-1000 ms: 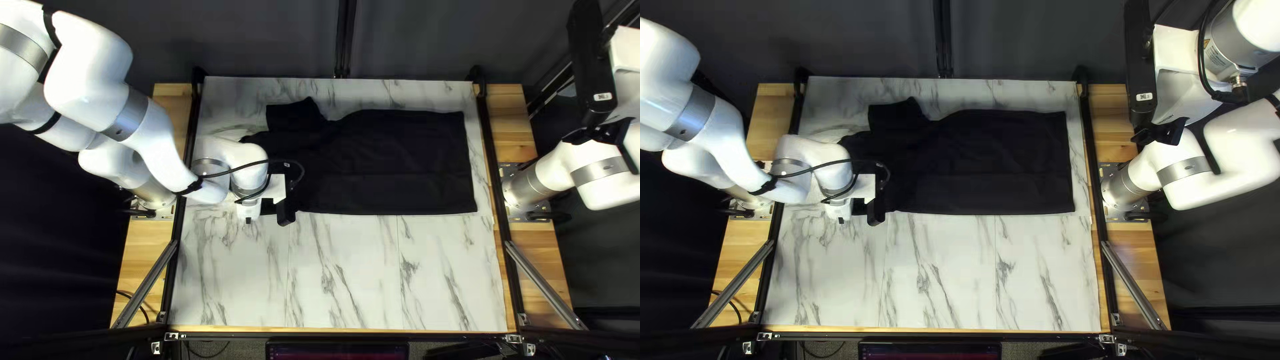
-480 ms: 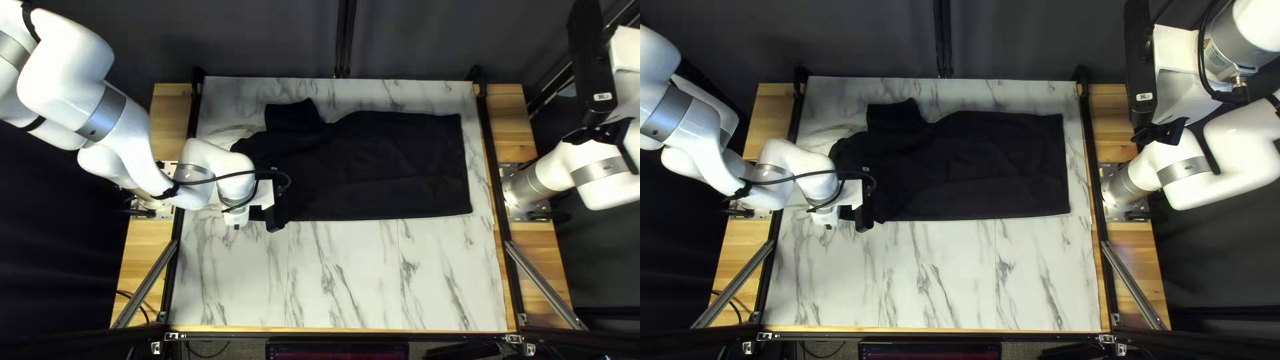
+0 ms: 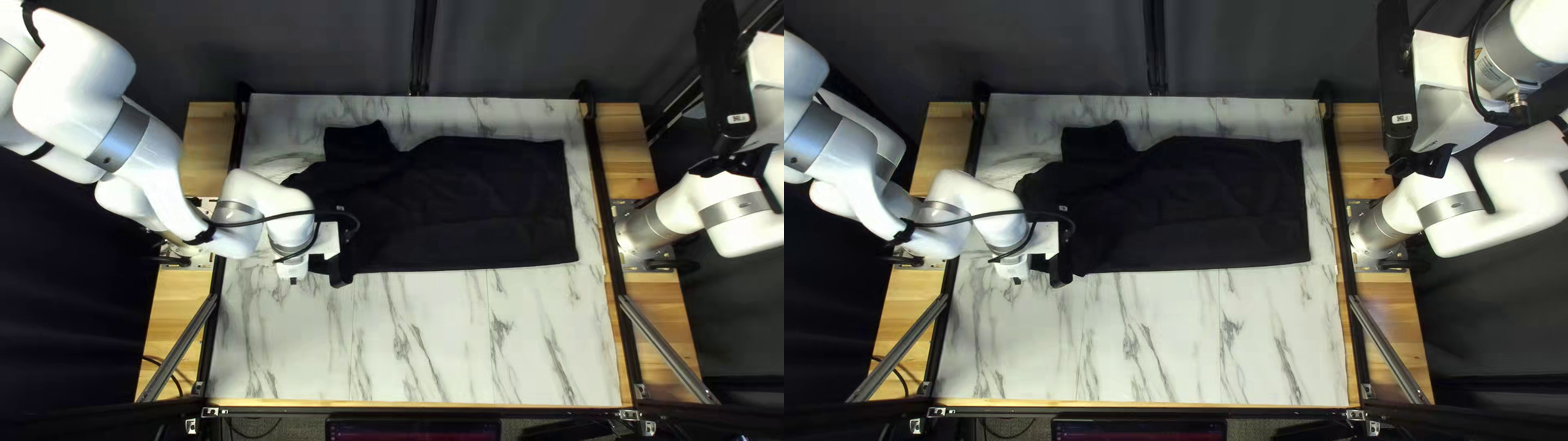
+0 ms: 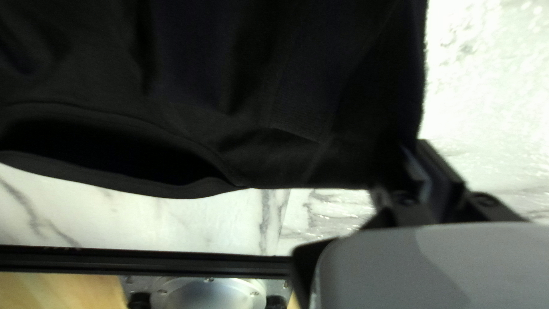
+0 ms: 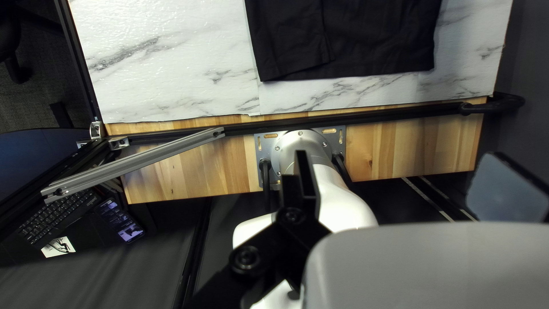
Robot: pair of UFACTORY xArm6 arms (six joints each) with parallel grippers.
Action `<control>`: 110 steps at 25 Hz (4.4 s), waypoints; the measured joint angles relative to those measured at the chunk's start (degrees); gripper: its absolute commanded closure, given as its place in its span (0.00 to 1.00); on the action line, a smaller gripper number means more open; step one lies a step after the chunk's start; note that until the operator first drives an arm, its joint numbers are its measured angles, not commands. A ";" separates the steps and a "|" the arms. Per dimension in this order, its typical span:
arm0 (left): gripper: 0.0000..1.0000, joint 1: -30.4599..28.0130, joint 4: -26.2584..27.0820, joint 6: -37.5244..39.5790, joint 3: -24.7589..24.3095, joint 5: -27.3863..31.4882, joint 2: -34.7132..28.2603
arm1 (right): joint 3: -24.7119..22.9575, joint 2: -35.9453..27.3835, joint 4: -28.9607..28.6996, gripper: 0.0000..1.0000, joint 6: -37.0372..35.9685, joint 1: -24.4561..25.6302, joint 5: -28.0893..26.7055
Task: Fold t-shirt
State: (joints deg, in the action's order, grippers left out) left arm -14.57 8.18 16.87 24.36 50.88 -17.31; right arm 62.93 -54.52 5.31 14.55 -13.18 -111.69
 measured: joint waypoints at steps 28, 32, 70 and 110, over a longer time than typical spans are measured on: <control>0.28 -3.18 -14.42 18.03 15.91 -7.09 22.15 | 0.00 0.00 0.00 0.00 0.00 0.00 0.00; 1.00 -2.55 -14.74 18.14 16.00 -7.62 22.55 | 0.00 0.00 0.00 0.00 0.00 0.00 0.00; 0.00 5.68 -12.64 3.43 18.42 -1.86 15.47 | 0.00 0.00 0.00 0.00 0.00 0.00 0.00; 0.95 1.72 -8.70 8.01 7.80 -7.08 13.58 | 0.00 0.00 0.00 0.00 0.00 0.00 0.00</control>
State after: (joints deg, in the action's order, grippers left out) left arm -12.85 -0.52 24.88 32.15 43.80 -3.72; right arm 62.93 -54.52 5.31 14.55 -13.18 -111.69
